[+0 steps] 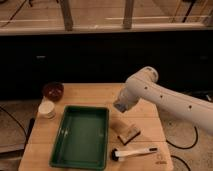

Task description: Place sponge in tray

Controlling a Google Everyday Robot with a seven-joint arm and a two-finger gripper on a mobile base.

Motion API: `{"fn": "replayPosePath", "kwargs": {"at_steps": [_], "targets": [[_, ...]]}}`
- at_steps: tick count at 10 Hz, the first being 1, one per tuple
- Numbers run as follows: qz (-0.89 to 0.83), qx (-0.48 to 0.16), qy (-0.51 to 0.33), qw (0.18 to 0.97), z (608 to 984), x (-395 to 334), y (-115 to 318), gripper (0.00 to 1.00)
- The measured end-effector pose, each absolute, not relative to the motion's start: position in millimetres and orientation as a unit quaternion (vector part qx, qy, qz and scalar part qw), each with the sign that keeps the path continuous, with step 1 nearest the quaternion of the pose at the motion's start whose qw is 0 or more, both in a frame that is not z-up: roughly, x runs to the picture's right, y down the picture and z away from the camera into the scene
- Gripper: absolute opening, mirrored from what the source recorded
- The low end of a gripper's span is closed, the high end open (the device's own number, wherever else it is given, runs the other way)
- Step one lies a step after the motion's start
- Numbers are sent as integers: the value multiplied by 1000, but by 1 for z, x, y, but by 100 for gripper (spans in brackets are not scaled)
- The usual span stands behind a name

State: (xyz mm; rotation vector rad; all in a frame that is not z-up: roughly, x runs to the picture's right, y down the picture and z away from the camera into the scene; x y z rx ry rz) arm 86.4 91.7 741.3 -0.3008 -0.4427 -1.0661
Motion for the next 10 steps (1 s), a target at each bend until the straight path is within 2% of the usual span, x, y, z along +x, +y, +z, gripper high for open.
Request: {"fn": "replayPosePath", "kwargs": {"at_steps": [10], "targets": [[-552, -151, -239, 785, 731, 50, 105, 0]]}}
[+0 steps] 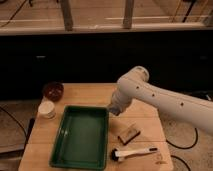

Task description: Place sponge in tray

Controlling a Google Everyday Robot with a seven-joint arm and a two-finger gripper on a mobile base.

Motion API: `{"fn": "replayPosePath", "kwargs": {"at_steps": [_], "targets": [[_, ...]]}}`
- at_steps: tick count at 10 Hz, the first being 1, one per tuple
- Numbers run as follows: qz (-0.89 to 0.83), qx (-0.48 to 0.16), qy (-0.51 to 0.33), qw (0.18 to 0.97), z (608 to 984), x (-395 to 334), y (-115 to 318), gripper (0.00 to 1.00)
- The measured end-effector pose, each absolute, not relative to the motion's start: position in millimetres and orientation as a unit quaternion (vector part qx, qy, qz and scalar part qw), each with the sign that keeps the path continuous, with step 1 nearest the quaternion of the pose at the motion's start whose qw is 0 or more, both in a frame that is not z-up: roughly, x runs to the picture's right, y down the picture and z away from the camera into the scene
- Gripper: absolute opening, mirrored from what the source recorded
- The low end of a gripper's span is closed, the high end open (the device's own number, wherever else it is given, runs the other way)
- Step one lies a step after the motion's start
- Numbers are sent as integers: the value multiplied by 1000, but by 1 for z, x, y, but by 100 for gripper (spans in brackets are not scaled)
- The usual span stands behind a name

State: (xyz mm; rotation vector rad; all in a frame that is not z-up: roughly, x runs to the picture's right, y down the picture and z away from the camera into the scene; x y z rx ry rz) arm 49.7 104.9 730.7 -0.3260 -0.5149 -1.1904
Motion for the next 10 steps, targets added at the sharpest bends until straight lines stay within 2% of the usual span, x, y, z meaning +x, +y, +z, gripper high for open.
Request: {"fn": "replayPosePath", "kwargs": {"at_steps": [10], "targets": [[-597, -167, -260, 740, 736, 12, 120, 0]]}}
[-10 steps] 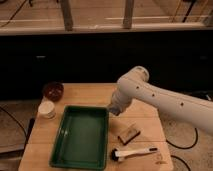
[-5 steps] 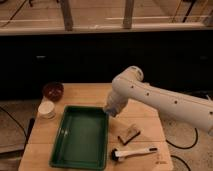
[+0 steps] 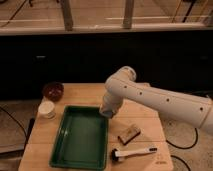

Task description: Place sponge in tray

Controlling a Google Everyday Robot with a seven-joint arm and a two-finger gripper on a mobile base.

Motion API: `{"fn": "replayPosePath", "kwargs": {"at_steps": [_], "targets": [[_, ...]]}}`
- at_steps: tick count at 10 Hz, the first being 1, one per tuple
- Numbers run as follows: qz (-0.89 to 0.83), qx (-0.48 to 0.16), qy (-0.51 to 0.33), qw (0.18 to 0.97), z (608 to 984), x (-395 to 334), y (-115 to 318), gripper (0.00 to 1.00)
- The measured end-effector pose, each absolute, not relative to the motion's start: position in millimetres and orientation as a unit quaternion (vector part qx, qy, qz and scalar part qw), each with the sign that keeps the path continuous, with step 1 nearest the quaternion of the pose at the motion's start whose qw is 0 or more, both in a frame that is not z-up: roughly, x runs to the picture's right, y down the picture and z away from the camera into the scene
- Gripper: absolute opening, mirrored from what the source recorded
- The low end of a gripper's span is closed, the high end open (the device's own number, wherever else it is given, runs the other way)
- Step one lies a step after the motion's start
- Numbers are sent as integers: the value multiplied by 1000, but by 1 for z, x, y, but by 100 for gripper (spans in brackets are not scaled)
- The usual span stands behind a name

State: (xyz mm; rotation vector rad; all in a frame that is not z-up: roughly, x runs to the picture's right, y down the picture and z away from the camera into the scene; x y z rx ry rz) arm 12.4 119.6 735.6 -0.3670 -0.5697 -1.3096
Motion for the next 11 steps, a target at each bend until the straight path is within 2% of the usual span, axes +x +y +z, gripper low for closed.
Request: {"fn": "replayPosePath", "kwargs": {"at_steps": [11], "targets": [[-661, -181, -287, 669, 743, -52, 150, 0]]}}
